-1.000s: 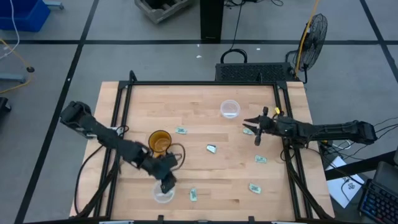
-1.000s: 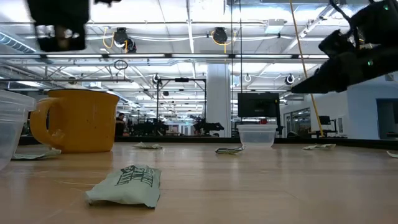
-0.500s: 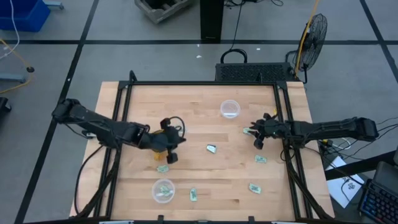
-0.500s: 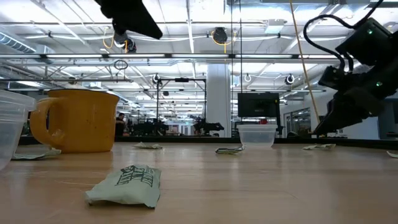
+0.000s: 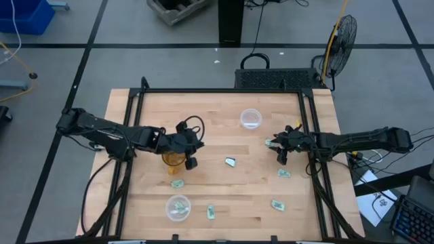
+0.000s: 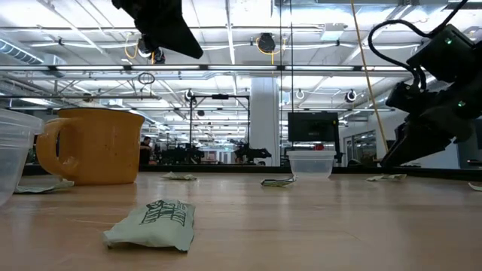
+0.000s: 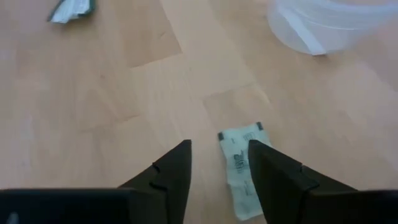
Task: Pick and place items into bin
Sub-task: Put the green stevia packet into the top transparent bin
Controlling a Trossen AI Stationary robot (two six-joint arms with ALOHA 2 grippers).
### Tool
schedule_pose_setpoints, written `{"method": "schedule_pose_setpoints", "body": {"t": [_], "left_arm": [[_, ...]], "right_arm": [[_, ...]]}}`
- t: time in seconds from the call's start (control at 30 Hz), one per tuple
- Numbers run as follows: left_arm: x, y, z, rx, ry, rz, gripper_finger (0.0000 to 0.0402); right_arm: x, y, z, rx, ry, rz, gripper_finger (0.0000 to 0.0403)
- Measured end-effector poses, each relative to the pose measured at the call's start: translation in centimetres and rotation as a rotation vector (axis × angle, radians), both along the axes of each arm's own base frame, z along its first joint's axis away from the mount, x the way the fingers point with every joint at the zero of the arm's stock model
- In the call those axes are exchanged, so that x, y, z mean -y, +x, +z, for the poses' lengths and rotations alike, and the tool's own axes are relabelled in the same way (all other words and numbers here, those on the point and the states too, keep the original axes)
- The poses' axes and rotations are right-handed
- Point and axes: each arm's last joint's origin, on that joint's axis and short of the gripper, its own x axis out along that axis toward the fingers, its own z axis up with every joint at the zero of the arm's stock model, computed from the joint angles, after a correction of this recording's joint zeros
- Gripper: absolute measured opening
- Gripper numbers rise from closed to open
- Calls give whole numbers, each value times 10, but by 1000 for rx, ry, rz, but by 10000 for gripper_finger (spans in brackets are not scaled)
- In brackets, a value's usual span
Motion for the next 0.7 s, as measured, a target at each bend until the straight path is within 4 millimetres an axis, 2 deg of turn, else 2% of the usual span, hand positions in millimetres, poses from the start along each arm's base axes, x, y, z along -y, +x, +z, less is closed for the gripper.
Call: {"method": "schedule_pose_setpoints", "body": {"t": [0.13,0.3,0.5,0.7], "left_arm": [[-3,1,0,2,-1,10,35],[-8,3,2,26,-5,29,37],[-12,3,2,29,-6,44,37],[-13,3,2,29,-5,45,37]], "right_arm": [[2,3,-1,14,-42,-34,170],[1,14,10,98,-56,33,171],[1,12,0,9,-3,1,171],[4,11,-9,-93,-59,-68,171]]}}
